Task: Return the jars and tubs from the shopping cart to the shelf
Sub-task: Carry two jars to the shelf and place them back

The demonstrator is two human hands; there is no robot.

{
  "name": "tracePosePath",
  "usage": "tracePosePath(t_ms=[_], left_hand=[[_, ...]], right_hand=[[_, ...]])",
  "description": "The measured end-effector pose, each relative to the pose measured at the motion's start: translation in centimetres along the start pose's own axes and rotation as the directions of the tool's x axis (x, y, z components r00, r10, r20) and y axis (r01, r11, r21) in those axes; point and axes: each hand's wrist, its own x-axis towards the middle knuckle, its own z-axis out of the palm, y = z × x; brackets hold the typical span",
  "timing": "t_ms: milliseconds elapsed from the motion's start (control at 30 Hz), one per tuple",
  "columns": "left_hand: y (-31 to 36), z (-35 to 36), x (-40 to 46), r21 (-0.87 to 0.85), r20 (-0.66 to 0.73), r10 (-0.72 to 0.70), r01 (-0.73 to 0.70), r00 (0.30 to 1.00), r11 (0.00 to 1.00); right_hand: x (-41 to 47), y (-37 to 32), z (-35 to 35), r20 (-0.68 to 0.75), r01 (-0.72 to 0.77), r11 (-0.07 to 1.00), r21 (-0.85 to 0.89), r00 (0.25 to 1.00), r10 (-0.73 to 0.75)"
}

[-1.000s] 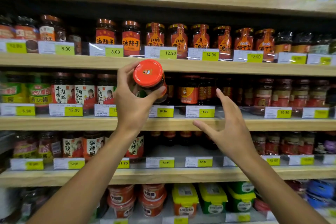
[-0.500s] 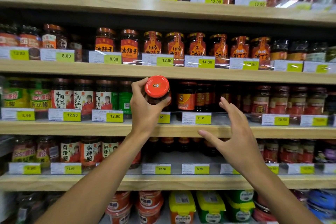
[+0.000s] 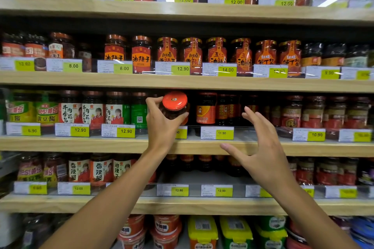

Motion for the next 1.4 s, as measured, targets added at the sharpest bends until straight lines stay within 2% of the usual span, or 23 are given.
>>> tracePosePath(t_ms=[267, 367, 500, 700, 800, 933, 1033, 1200, 1400], left_hand=[[1.3, 0.6, 2.5, 0.193, -0.004, -0.128, 0.126, 0.992, 0.973], [1.0, 0.8, 3.3, 0.216, 0.03, -0.134, 0.124, 0.991, 0.968], [1.3, 0.6, 3.6, 0.339, 0.086, -0.158, 0.12, 0.984, 0.933], [2.5, -1.9, 1.8, 0.443, 0.268, -0.099, -0.031, 0.958, 0.896], [2.6, -3.9, 0.1, 0.393, 0.327, 0.067, -0.2, 0.943, 0.898], [3.3, -5.2, -2.7, 0.291, 0.502, 0.295, -0.48, 0.813, 0.828], [4.0, -4.8, -5.1, 0.203, 0.635, 0.36, -0.598, 0.683, 0.776], [4.5, -2.7, -9.8, 0.057, 0.789, 0.347, -0.623, 0.507, 0.78], [6.4, 2.9, -16.9, -0.139, 0.915, 0.321, -0.554, 0.246, 0.821]], right_hand=[[0.8, 1.0, 0.2, 0.016, -0.016, 1.0, -0.002, 1.0, 0.016], [1.1, 1.1, 0.4, 0.019, -0.01, 1.0, -0.011, 1.0, 0.01], [1.1, 1.1, 0.6, 0.031, -0.009, 1.0, -0.007, 0.999, 0.009], [1.3, 0.9, 0.5, 0.058, -0.032, 0.999, -0.027, 0.998, 0.034], [1.3, 0.6, -0.2, 0.088, -0.026, 0.997, -0.073, 0.996, 0.032], [0.2, 0.3, -1.9, 0.154, 0.009, 0.982, -0.19, 0.988, 0.021], [-1.7, 0.4, -3.6, 0.184, 0.018, 0.956, -0.291, 0.982, 0.038], [-6.6, 0.6, -7.4, 0.21, 0.037, 0.879, -0.475, 0.975, 0.072], [-14.2, 1.9, -12.8, 0.198, -0.126, 0.759, -0.639, 0.926, 0.32]])
